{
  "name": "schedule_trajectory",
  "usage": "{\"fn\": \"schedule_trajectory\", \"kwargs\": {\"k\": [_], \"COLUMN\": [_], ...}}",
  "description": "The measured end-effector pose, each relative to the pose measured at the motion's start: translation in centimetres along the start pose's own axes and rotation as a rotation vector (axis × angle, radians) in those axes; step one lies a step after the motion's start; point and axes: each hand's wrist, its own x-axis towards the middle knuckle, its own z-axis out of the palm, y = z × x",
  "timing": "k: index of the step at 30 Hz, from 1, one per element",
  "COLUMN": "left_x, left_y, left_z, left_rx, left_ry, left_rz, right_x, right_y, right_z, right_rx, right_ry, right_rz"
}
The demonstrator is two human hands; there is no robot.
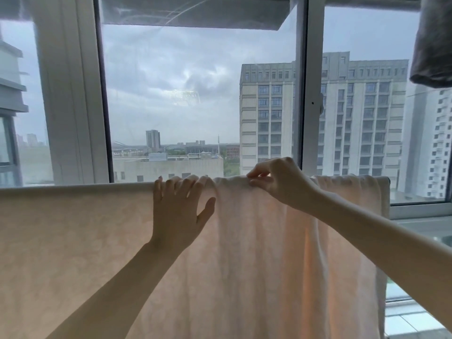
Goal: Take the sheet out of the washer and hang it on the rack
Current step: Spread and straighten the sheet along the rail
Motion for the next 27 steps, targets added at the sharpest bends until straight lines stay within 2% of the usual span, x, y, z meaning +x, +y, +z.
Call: {"fn": "schedule_trajectory", "kwargs": {"k": [4,7,11,17,20,22,27], "left_x": [-0.1,-0.1,-0.1,-0.3,-0.1,0.2,0.7], "left_y": [-0.1,-0.1,0.1,-0.1,0.1,0.6,2.1], "left_z": [0.2,0.4,0.7,0.8,0.6,0.4,0.4], "left_rx": [-0.007,-0.012,-0.009,-0.001,-0.006,-0.007,-0.008], "left_ry": [0.04,0.064,0.091,0.107,0.073,0.027,-0.042], "left_rz": [0.015,0.031,0.031,0.033,0.031,0.02,0.007], "right_x": [0.0,-0.3,-0.6,-0.8,0.2,1.5,2.1], "right_y": [0.8,1.8,1.9,2.0,2.5,3.0,5.3], "right_z": [-0.5,-1.2,-1.2,-1.2,-1.1,-1.0,-0.9], "right_rx": [0.12,0.109,0.062,-0.033,-0.045,-0.056,-0.027], "right_ry": [-0.049,-0.089,-0.034,-0.031,0.082,0.097,-0.2], "right_rz": [0.107,0.142,0.154,0.077,0.131,0.175,0.308]}}
